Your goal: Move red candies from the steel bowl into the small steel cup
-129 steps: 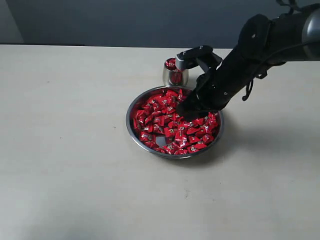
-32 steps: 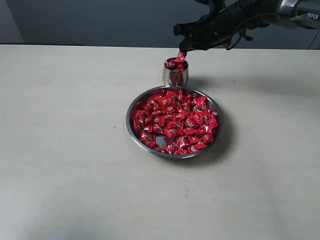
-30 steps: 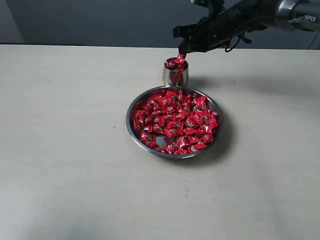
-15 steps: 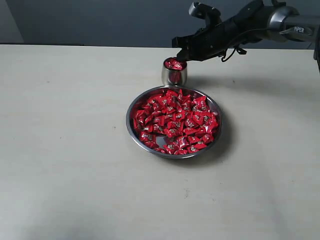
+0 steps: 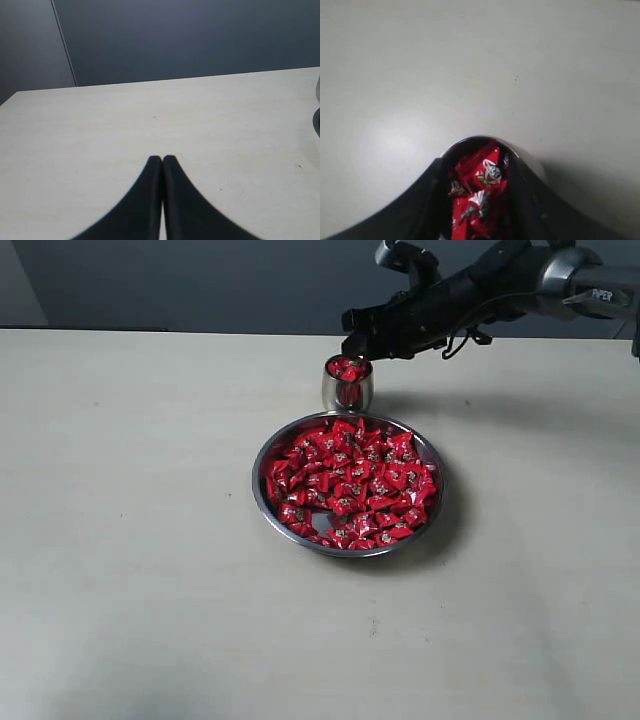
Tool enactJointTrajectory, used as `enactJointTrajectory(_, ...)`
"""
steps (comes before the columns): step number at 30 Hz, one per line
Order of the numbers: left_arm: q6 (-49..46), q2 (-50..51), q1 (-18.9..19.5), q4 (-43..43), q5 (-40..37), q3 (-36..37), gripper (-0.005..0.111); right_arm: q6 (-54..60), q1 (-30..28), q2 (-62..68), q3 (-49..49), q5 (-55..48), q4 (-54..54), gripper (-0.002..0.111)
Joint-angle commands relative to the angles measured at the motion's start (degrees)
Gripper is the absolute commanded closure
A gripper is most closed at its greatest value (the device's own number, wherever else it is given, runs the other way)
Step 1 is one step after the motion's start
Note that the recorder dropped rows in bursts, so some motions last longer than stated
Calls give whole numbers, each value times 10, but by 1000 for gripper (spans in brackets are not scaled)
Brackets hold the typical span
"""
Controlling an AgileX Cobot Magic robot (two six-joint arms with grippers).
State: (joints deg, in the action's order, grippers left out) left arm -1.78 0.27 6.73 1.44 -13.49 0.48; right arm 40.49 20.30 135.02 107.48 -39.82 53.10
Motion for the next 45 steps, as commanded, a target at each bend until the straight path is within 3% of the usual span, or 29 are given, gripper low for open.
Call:
enactJointTrajectory(1, 1, -3, 1, 1, 3, -5, 106, 2, -3, -35, 3, -4, -21, 69)
enactJointTrajectory(12, 1, -3, 1, 1, 3, -5, 106, -142, -3, -108, 3, -63, -180, 70)
enactJointTrajectory(18, 1, -3, 1, 1, 3, -5, 106, -187, -3, -130, 3, -113, -207, 72)
enactJointTrajectory(22, 1, -3, 1, 1, 3, -5, 106, -214, -3, -135, 3, -142, -241, 88)
enactJointTrajectory(25, 1, -3, 1, 1, 3, -5, 106, -242, -3, -140, 3, -165, -268, 108)
enactJointTrajectory(26, 1, -3, 1, 1, 3, -5, 106, -245, -3, -142, 3, -172, -272, 109)
enactJointTrajectory(38, 1, -3, 1, 1, 3, -5, 106, -323, -3, -239, -13, -214, -355, 109)
enactJointTrajectory(45, 1, -3, 1, 1, 3, -5, 106, -348, -3, -370, -170, -153, -393, 109)
